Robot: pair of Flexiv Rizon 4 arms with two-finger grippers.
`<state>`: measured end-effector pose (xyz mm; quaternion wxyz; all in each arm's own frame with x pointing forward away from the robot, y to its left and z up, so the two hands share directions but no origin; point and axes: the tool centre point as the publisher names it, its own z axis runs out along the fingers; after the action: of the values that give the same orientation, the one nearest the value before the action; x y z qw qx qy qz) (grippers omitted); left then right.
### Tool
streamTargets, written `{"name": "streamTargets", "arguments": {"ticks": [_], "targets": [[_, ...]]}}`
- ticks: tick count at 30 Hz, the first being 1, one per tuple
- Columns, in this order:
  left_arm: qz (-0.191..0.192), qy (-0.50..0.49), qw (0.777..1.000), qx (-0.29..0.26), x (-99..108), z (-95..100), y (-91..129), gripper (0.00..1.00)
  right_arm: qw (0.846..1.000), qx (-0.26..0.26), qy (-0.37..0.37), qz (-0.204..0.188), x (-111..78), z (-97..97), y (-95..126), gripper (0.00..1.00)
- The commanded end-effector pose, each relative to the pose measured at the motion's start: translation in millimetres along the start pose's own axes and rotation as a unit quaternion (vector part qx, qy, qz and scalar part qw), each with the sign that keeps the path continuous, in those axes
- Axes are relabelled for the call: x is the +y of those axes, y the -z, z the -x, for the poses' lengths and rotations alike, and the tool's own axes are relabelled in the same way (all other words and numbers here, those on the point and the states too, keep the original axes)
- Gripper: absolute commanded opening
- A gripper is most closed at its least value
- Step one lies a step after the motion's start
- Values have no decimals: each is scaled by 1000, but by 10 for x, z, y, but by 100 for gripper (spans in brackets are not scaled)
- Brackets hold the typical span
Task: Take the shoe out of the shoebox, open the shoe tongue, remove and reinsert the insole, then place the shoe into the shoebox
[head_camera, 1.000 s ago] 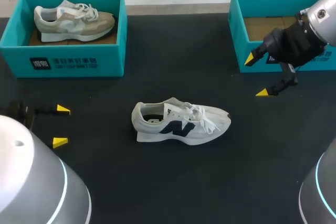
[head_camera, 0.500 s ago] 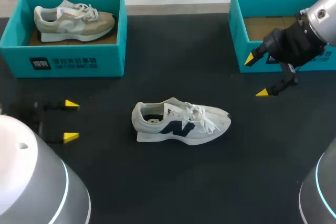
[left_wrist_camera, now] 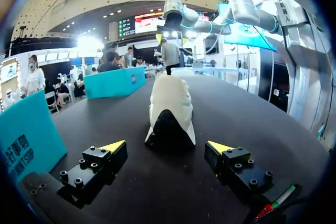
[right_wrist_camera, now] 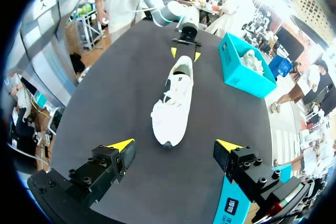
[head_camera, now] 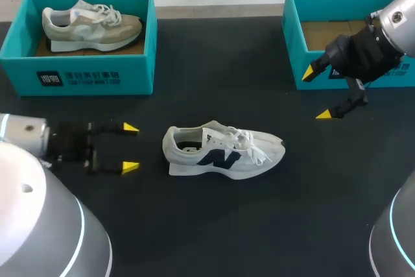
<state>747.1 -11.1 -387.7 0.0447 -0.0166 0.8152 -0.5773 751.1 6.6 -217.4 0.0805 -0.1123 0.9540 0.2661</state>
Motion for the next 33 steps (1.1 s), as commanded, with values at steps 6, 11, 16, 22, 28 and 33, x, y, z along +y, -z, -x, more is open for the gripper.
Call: {"name": "streamTargets", "arguments": {"ticks": [6,11,16,22,28,33], "targets": [[10,8,1000,9,-155,-111,-506,100,1000,0,0,-1,1,0,-7,100],[17,12,1000,1,-155,-127,-550,100,1000,0,0,-1,1,0,-7,100],[22,6,1000,3,-177,-127,-615,100,1000,0,0,-1,1,0,-7,100],[27,7,1000,-2,-151,-108,-679,100,1000,0,0,-1,1,0,-7,100],[34,10,999,-5,-122,-108,-786,100,1000,0,0,-1,1,0,-7,100],[40,13,999,-6,-91,-119,-872,100,1000,0,0,-1,1,0,-7,100]]}}
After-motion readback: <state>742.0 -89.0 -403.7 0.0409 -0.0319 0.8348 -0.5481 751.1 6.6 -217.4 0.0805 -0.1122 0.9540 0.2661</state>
